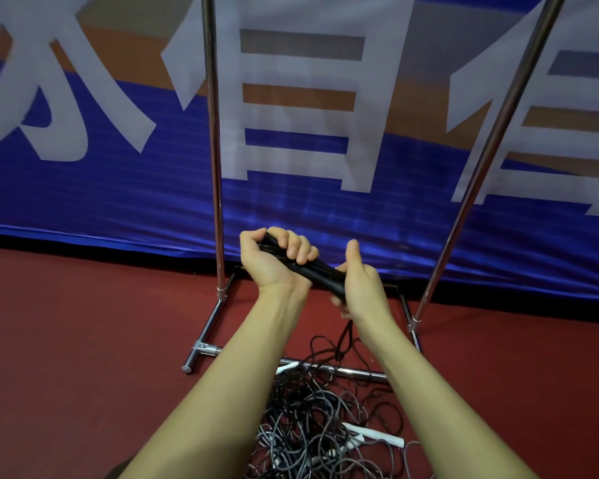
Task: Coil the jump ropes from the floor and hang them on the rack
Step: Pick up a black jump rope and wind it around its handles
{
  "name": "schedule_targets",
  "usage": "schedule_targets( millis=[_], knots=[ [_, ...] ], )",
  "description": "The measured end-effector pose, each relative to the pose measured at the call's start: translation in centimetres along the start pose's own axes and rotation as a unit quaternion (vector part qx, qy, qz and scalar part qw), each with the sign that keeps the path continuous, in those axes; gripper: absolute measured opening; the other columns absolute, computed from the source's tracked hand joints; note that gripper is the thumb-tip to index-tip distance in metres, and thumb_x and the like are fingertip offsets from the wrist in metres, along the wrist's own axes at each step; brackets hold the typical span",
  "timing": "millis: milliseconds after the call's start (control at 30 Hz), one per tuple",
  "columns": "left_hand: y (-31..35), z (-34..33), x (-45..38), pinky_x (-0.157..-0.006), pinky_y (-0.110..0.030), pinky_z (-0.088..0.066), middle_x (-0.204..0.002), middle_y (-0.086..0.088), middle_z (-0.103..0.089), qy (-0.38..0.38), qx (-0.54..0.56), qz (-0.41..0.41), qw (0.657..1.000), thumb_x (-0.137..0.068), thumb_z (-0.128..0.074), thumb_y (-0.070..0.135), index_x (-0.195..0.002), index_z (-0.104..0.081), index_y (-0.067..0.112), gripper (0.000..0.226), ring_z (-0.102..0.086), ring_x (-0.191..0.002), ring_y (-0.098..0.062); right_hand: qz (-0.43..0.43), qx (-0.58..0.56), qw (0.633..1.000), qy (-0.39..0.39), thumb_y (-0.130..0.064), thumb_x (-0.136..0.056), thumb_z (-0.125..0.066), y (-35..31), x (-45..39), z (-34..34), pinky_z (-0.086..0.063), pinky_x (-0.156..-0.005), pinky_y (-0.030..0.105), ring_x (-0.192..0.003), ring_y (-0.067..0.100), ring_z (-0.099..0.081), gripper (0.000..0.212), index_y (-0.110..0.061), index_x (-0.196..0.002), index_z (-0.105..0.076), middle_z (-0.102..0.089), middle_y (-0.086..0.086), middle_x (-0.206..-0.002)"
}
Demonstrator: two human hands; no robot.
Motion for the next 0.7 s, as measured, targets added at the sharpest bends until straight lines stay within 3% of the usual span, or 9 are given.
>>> schedule_targets(
  millis=[200, 367, 467, 567, 633, 700],
  knots=[
    [-0.9, 0.4, -0.2, -0.046, -0.024, -0.028, -0.044, 0.000, -0.029, 0.006, -0.003, 0.016, 1.000, -0.083, -0.031, 0.024, -0.045, -0.037, 0.013, 0.039, -0.027, -0.038, -0.016, 0.055, 0.043, 0.995, 0.071, -0.047, -0.099, -0.031, -0.9, -0.1, 1.3, -0.038, -0.060, 0.036, -0.063, 0.029, -0.054, 0.057, -0.014, -0.054, -0.041, -0.045, 0.002, -0.052],
    [-0.8, 0.9, -0.8, -0.057, -0.026, -0.038, -0.052, 0.001, -0.035, 0.027, 0.020, 0.048, 0.998, -0.088, -0.038, 0.019, -0.063, -0.041, 0.013, 0.026, -0.036, -0.043, -0.014, 0.115, 0.071, 0.988, 0.071, -0.042, -0.101, -0.029, -1.9, -0.5, 1.4, -0.049, -0.069, 0.050, -0.063, 0.035, -0.052, 0.062, 0.006, -0.067, -0.051, -0.050, 0.010, -0.057],
    [-0.9, 1.2, -0.8, -0.056, -0.025, -0.039, -0.051, 0.002, -0.034, 0.038, 0.026, 0.064, 0.997, -0.088, -0.039, 0.015, -0.064, -0.041, 0.014, 0.024, -0.036, -0.042, -0.013, 0.150, 0.063, 0.984, 0.072, -0.045, -0.095, -0.030, -2.4, 0.3, 1.3, -0.051, -0.069, 0.056, -0.060, 0.028, -0.048, 0.062, 0.007, -0.068, -0.049, -0.047, 0.005, -0.056],
    [-1.0, 1.1, -0.9, -0.059, -0.027, -0.043, -0.050, 0.002, -0.035, 0.037, 0.006, 0.079, 0.996, -0.087, -0.037, 0.013, -0.062, -0.038, 0.015, 0.025, -0.038, -0.043, -0.014, 0.158, 0.072, 0.981, 0.083, -0.034, -0.102, -0.033, -2.5, 0.4, 1.6, -0.050, -0.070, 0.055, -0.062, 0.029, -0.050, 0.054, 0.005, -0.069, -0.052, -0.046, 0.002, -0.055],
    [-0.8, 1.1, -1.1, -0.066, -0.030, -0.048, -0.052, 0.000, -0.046, 0.027, -0.044, 0.085, 0.995, -0.089, -0.040, 0.011, -0.063, -0.045, 0.012, 0.027, -0.051, -0.047, -0.015, 0.155, 0.088, 0.979, 0.097, -0.030, -0.103, -0.031, -2.6, 0.2, 2.4, -0.051, -0.072, 0.051, -0.066, 0.034, -0.055, 0.052, -0.006, -0.061, -0.049, -0.047, 0.001, -0.054],
    [0.5, 1.7, -1.7, -0.072, -0.031, -0.051, -0.062, -0.003, -0.064, 0.017, -0.212, 0.037, 0.976, -0.091, -0.047, 0.006, -0.070, -0.061, 0.007, 0.024, -0.065, -0.062, -0.017, 0.159, 0.111, 0.975, 0.105, -0.029, -0.103, -0.030, -2.8, 0.1, 3.5, -0.048, -0.069, 0.042, -0.066, 0.035, -0.054, 0.051, -0.010, -0.059, -0.046, -0.047, 0.003, -0.053]
  ],
)
Point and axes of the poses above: each hand's wrist, its own x-axis away from the middle knuckle, its own z-axis out of the back of the hand, y = z × x, the point moved 10 cm from there along -x, towards the middle knuckle
